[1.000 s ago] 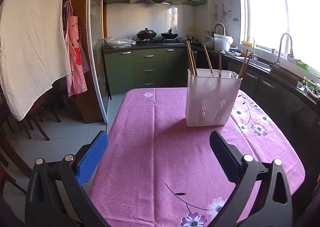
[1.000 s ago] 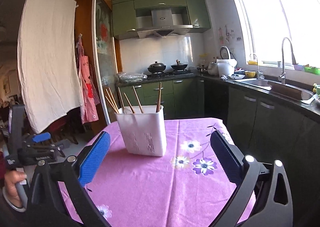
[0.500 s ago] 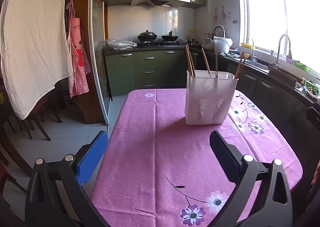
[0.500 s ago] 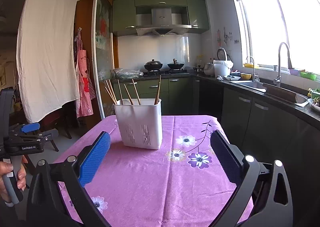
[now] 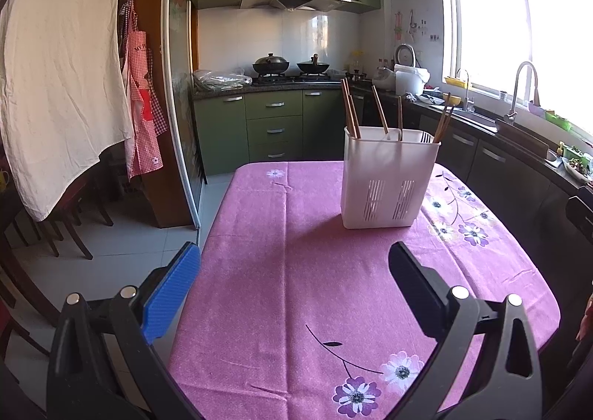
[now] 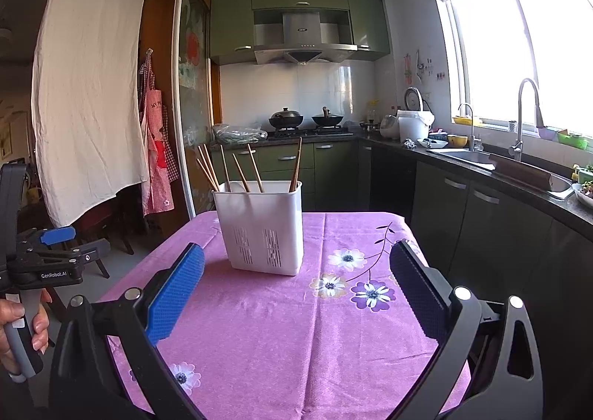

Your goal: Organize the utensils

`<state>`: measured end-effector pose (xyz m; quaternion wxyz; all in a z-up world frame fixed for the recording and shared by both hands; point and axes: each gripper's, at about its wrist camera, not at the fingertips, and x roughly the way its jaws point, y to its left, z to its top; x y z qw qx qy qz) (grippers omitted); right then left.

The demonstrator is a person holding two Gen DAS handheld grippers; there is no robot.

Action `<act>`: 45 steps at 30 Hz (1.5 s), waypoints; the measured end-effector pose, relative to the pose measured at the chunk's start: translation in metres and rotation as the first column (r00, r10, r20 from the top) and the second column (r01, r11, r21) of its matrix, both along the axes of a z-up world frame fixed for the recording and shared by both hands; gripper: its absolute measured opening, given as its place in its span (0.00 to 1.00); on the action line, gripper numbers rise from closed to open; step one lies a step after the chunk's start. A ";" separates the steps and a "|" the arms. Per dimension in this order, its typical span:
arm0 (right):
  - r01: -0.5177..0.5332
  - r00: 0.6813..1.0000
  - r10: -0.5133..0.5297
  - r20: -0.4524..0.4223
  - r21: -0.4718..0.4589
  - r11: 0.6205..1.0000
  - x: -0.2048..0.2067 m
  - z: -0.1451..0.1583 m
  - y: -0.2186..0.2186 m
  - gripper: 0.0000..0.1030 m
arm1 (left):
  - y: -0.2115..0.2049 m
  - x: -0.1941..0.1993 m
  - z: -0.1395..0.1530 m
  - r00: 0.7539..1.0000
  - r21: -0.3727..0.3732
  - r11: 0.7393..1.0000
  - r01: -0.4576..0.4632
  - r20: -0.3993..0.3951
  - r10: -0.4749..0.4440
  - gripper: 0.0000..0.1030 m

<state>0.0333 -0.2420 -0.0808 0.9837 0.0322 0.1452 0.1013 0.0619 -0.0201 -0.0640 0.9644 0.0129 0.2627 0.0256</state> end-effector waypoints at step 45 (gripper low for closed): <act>-0.023 1.000 0.023 -0.018 -0.008 1.000 0.004 -0.005 0.005 0.96 | -0.002 0.001 0.001 1.000 -0.014 1.000 0.021 -0.004 -0.021 0.94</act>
